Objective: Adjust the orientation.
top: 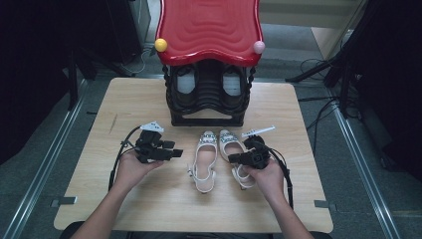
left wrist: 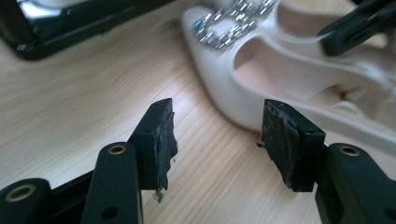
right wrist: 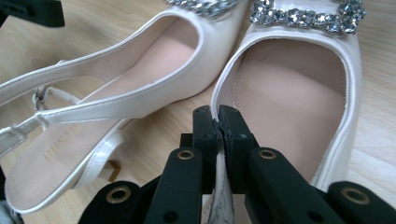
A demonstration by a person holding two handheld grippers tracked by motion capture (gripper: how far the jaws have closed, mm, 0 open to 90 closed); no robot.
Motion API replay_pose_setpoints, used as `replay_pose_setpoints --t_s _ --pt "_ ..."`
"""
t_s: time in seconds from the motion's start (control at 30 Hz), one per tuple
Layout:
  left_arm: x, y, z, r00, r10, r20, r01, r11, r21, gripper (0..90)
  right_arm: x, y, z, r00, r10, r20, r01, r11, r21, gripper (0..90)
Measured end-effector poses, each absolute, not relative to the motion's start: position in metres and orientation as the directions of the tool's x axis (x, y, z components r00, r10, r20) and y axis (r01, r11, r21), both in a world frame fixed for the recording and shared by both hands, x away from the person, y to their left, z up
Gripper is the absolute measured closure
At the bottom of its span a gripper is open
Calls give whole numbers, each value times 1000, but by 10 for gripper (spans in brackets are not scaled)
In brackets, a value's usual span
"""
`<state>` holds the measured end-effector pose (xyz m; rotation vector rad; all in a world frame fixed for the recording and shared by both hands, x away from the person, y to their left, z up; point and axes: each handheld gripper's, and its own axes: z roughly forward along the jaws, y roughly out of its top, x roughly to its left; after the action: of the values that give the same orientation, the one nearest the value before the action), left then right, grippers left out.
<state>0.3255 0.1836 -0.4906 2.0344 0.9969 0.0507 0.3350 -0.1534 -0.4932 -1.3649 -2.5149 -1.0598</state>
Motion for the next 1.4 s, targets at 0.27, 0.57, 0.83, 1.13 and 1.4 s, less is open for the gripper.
replay_pose_setpoints --t_s 0.27,0.57,0.83,1.13,1.4 --pt "321 174 -492 703 651 -286 618 -360 699 451 331 -147 -490 -629 676 385 741 370 561 799" --pt "320 163 -496 682 652 -330 650 -335 682 744 337 -178 -475 -627 694 355 699 300 649 843" --pt "322 152 -501 699 628 -341 654 -370 659 854 344 -187 -481 -607 721 334 707 297 642 900" --pt "328 145 -513 678 634 -373 686 -361 632 843 353 -197 -495 -566 750 342 736 273 619 900" --pt "329 139 -517 679 628 -381 691 -371 621 843 353 -192 -502 -568 760 315 730 288 620 900"
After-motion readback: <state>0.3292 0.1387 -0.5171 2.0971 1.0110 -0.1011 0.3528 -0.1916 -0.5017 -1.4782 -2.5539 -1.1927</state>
